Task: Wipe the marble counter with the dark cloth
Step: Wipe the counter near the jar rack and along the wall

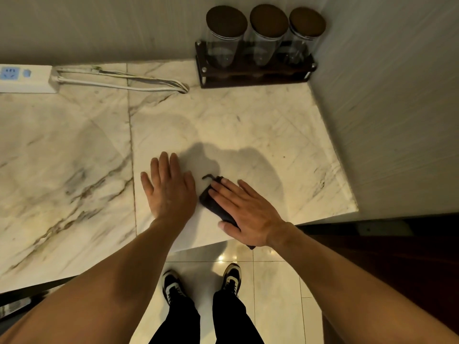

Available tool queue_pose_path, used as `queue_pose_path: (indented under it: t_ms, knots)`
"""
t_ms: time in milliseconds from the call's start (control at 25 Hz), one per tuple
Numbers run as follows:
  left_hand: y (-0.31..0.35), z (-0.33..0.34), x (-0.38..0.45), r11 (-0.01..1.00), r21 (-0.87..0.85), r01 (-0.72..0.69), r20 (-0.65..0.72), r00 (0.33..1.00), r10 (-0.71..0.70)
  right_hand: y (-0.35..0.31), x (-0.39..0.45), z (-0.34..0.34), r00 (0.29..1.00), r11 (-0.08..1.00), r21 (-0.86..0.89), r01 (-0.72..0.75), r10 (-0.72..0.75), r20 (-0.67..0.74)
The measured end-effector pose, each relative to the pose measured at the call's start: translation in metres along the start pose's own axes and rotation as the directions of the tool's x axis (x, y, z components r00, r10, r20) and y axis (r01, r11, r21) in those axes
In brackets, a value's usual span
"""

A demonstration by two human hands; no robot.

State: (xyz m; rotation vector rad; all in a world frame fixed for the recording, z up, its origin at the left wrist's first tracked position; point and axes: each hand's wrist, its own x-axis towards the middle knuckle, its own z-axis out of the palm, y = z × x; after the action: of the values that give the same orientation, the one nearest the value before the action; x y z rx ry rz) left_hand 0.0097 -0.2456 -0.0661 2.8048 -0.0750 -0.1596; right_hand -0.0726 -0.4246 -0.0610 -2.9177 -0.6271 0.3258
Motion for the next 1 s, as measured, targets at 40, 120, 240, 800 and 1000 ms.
queue_pose_path:
  t_ms: [40,120,240,800,1000]
  knots:
    - [0.000,0.002,-0.001,1.000,0.027,-0.003,0.000,1.000,0.003,0.005,0.001,-0.001,1.000,1.000,-0.007,0.024,-0.024,0.009]
    - [0.001,0.006,-0.003,0.995,0.095,-0.027,0.006,1.000,0.026,0.013,0.003,-0.002,0.998,0.998,-0.021,0.064,-0.064,0.022]
    - [-0.001,0.009,-0.003,0.993,0.118,-0.020,0.012,1.000,0.018,0.024,0.010,-0.006,0.992,0.992,-0.039,0.119,-0.117,0.041]
    - [0.002,0.010,-0.001,0.979,0.202,-0.015,-0.011,1.000,0.017,0.087,0.082,-0.035,0.998,0.997,-0.049,0.067,-0.066,0.025]
    - [-0.001,0.012,0.000,0.983,0.179,-0.028,-0.055,0.998,0.039,0.108,0.110,-0.045,0.999,0.997,-0.054,0.046,-0.046,0.005]
